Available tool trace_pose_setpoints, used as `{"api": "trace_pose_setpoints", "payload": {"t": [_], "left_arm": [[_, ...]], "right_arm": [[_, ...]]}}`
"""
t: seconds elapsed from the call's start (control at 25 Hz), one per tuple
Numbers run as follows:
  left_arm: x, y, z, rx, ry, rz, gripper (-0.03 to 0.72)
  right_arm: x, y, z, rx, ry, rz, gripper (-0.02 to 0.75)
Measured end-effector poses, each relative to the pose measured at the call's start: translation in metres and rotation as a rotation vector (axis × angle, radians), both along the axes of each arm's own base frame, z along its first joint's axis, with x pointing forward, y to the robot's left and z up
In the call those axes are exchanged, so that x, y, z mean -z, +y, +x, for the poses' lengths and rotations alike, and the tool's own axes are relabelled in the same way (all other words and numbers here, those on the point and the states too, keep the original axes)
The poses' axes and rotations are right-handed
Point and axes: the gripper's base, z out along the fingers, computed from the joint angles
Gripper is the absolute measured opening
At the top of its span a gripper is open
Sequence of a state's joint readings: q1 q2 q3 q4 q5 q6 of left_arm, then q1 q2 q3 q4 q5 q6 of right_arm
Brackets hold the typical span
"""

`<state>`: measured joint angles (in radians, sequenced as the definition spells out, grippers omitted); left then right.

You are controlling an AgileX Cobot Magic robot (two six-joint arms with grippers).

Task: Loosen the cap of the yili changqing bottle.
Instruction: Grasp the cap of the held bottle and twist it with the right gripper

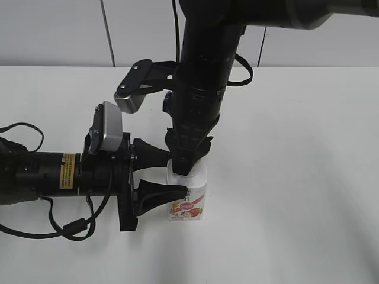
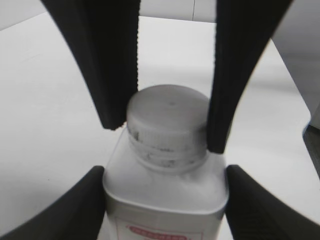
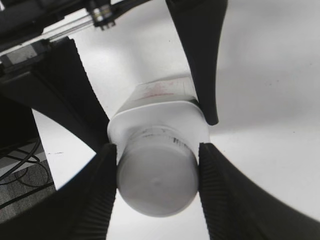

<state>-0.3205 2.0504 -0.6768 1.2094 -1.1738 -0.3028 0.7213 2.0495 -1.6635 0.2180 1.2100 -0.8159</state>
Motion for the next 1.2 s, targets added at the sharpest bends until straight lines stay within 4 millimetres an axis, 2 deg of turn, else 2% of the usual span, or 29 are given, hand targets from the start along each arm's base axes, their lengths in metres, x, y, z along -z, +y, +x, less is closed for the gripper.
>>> {"api": "trace_pose_setpoints", "payload": {"t": [0.2, 0.4, 0.76, 0.84, 0.96, 1.08, 1.2], "left_arm": [[0.0, 0.0, 0.0, 0.001, 0.0, 0.0, 0.44], [0.0, 0.0, 0.0, 0.003, 0.0, 0.001, 0.44], [0.0, 0.0, 0.0, 0.003, 0.0, 0.001, 0.44], [0.0, 0.0, 0.0, 0.002, 0.0, 0.003, 0.44], [0.0, 0.0, 0.0, 0.002, 0.0, 0.003, 0.44], [0.0, 0.0, 0.0, 0.002, 0.0, 0.004, 0.44], [0.0, 0.0, 0.0, 0.002, 0.0, 0.004, 0.44]], "right_arm": [[-0.001, 0.001, -0.001, 0.003, 0.008, 0.011, 0.393], [-0.002, 0.002, -0.002, 0.021, 0.019, 0.022, 0.464], [-0.028, -0.002, -0.006, 0.115, -0.003, 0.057, 0.484], [-0.037, -0.003, -0.007, 0.23, 0.007, 0.068, 0.484], [-0.049, -0.003, -0.006, 0.506, 0.051, 0.075, 0.484], [-0.05, -0.004, -0.004, 0.796, 0.097, 0.05, 0.484], [-0.049, -0.005, -0.003, 0.981, 0.128, 0.034, 0.484]]}}
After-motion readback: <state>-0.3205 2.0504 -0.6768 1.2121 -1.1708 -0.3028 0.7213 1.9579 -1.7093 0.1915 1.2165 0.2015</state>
